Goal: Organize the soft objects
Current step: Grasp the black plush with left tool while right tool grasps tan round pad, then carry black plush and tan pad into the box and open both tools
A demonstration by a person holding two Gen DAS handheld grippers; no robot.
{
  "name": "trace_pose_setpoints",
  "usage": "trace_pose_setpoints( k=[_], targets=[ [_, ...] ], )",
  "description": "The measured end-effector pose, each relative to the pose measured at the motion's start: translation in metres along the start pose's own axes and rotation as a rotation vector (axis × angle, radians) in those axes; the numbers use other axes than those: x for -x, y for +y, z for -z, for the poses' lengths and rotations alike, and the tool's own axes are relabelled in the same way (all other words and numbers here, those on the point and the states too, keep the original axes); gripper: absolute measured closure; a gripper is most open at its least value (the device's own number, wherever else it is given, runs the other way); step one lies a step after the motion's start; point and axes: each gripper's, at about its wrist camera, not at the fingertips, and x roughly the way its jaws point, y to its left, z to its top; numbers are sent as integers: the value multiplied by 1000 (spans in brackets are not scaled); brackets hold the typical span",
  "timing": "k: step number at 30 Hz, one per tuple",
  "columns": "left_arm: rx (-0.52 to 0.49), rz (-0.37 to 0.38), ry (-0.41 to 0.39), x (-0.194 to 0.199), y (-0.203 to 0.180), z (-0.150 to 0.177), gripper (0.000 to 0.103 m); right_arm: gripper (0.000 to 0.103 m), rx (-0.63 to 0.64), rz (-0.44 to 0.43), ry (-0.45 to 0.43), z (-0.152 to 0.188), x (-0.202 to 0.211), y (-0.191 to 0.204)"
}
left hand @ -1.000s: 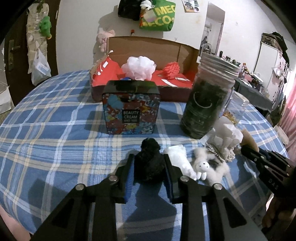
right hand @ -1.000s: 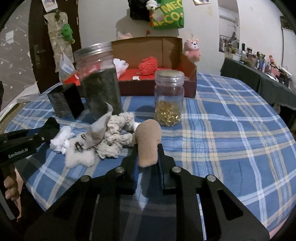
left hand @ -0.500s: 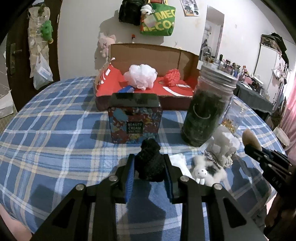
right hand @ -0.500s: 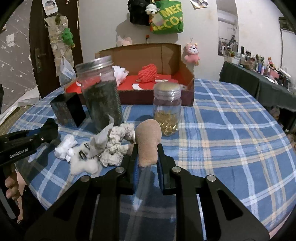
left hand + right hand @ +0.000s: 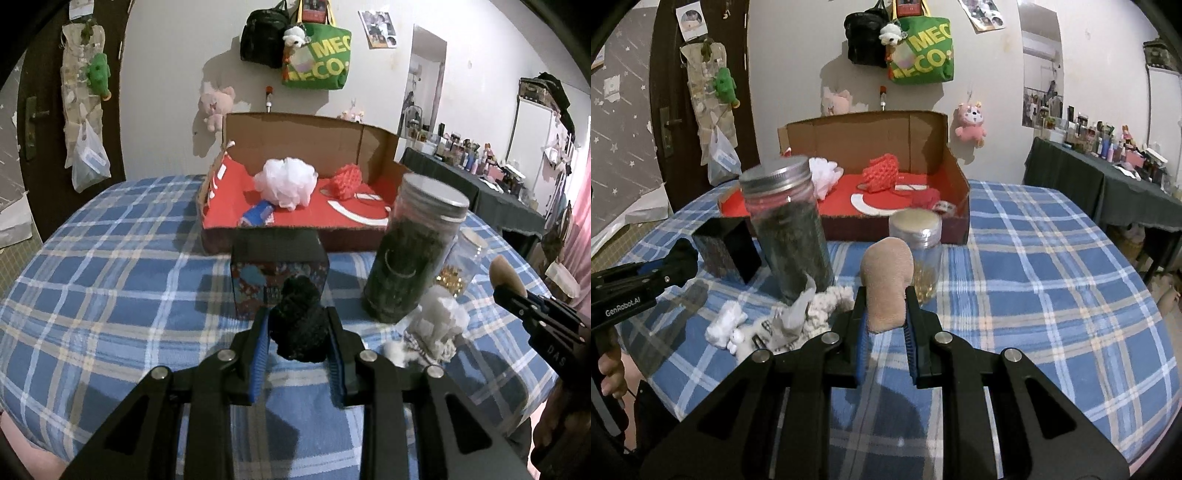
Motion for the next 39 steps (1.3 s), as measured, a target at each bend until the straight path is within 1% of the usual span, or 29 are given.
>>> trace_pose_setpoints(
  k=[14, 18, 21, 24, 28, 34, 39],
  targets=[
    [-10, -6, -66, 5, 2, -38, 73, 87, 8, 7, -57, -38, -1, -10],
    [-19, -4, -70, 2, 2, -49, 73, 87, 14, 3, -58, -49, -7, -13],
    [-17, 13, -56, -4, 3, -57, 73, 87, 20, -6, -46, -57, -14, -17],
    [-27, 32, -38, -13, 4, -65, 73, 87, 30, -30, -20, -67, -25, -23],
    [-37, 85, 10, -28, 6, -77, 73, 87, 62, -63, 29, -80, -43, -27],
    [-107, 128, 83, -53, 3, -95, 73, 87, 107, -135, 110, -96, -66, -30],
    [-183, 157, 150, -74, -1, -110, 73, 87, 141, -218, 218, -110, -92, -26]
  ],
)
